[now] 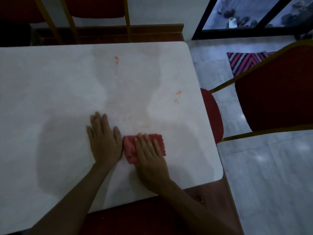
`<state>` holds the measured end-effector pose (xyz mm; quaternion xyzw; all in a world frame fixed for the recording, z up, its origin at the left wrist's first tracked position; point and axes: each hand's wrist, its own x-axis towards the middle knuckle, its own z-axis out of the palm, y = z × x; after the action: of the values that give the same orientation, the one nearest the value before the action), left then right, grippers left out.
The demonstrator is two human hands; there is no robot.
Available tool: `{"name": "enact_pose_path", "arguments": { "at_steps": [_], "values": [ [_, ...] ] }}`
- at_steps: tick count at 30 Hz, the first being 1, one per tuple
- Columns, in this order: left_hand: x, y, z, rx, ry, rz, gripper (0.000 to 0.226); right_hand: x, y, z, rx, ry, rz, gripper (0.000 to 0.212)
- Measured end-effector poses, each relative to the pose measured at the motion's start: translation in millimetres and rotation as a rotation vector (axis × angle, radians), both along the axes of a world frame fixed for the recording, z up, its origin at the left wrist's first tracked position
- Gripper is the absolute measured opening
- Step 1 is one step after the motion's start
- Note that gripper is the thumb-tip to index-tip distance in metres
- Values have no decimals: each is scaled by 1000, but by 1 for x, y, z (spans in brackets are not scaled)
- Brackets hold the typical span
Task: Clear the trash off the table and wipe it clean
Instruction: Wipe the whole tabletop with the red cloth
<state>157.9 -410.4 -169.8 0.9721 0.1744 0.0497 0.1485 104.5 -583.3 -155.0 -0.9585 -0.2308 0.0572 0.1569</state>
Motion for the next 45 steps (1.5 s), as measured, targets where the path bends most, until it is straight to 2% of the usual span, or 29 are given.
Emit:
{"name": "enact_pose_path", "arguments": {
  "at_steps": [1,3,8,11,13,16,19,21,23,25,28,31,33,36,39,41,43,45],
  "values": [
    [11,10,-1,10,-26,16,60,7,-18,-3,-16,-29,57,62],
    [34,29,-5,22,-58,78,59,40,-58,-8,-59,-55,17,62],
    [69,48,-5,44,-97,249,60,157,-129,-11,-147,-15,-463,58],
    [71,46,-7,76,-97,266,60,201,-105,-10,-127,-11,-661,65],
    [70,46,-8,86,-102,271,59,209,-67,-9,-79,-18,-715,66],
    [71,45,-6,91,-104,275,58,192,-6,-10,-35,-55,-574,60],
    [71,45,-5,104,-100,266,58,144,41,-6,29,-23,-281,55],
    [71,45,-4,104,-90,258,58,112,45,-3,9,24,-16,56],
    [72,44,-2,96,-87,262,57,109,15,-5,-18,-40,149,58],
    [73,44,-1,90,-86,272,57,134,-26,-9,-21,-125,65,61],
    [72,43,1,80,-63,276,58,198,-66,-8,-42,-88,-258,56],
    [72,44,3,68,-42,276,60,249,-42,-5,70,-23,-487,49],
    [73,44,4,61,-37,278,61,258,-2,-4,115,-45,-548,49],
    [73,45,5,58,-18,276,62,227,63,-4,144,-64,-351,52],
    [73,48,2,66,2,261,62,174,98,-4,153,-3,64,53],
    [72,49,0,62,3,252,61,162,86,-6,128,35,291,54],
    [73,48,0,65,-28,262,59,180,57,-5,94,41,385,57],
    [74,48,1,70,-77,282,57,216,33,-5,92,-7,299,62]
  ]
}}
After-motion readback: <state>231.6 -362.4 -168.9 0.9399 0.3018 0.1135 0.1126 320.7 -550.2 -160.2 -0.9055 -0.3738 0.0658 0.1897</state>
